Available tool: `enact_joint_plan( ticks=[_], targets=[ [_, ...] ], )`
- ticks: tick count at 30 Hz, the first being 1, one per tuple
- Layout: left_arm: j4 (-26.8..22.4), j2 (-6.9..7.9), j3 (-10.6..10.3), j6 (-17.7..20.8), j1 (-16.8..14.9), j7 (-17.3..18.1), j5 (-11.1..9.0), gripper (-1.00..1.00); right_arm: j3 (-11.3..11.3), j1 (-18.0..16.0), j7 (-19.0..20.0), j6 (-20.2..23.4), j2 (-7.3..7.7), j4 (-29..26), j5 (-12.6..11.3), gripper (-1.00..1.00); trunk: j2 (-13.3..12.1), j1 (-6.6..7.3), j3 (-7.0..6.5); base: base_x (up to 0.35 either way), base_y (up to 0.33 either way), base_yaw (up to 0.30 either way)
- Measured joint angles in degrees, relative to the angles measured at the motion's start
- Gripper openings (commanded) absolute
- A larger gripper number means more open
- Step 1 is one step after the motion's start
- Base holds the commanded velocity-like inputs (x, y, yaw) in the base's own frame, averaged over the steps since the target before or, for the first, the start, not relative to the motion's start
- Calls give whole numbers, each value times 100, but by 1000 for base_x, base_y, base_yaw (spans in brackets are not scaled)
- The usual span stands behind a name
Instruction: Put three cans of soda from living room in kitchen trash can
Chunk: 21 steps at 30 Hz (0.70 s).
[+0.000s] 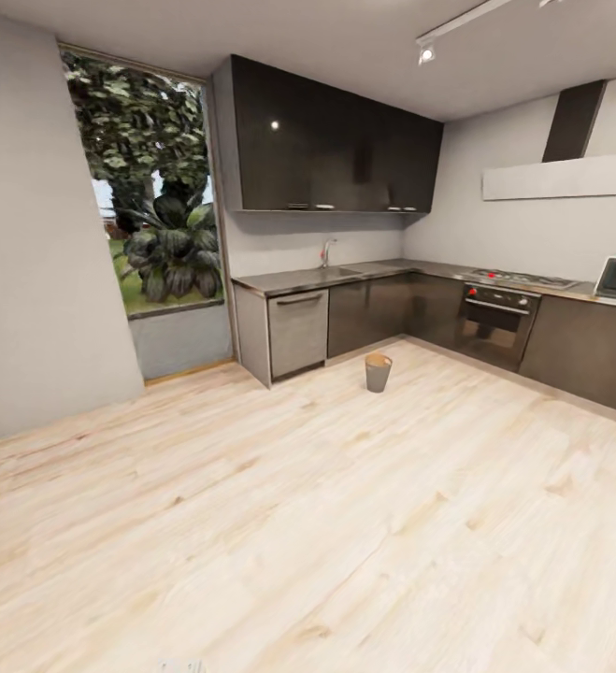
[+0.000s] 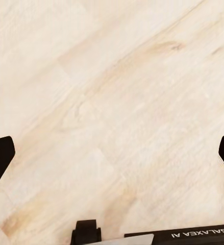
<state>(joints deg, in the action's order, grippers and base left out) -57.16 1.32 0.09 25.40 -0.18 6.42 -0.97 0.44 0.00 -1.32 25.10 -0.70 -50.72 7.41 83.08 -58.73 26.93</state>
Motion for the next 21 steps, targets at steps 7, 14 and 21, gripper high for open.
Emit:
enact_joint_plan(
  ticks=[7, 14, 21],
  targets=[
    [0, 0, 0, 0, 0, 0, 0, 100, 0, 0, 0, -71, 0, 0, -10, 100, 0, 0, 0, 345, -87, 0],
    [-1, 0, 0, 0, 0, 0, 0, 100, 0, 0, 1, -75, 0, 0, -12, 100, 0, 0, 0, 346, -91, 0],
    [0, 2, 0, -2, 0, 0, 0, 100, -6, 0, 1, -75, 0, 0, -12, 100, 0, 0, 0, 346, -13, 0]
  ],
)
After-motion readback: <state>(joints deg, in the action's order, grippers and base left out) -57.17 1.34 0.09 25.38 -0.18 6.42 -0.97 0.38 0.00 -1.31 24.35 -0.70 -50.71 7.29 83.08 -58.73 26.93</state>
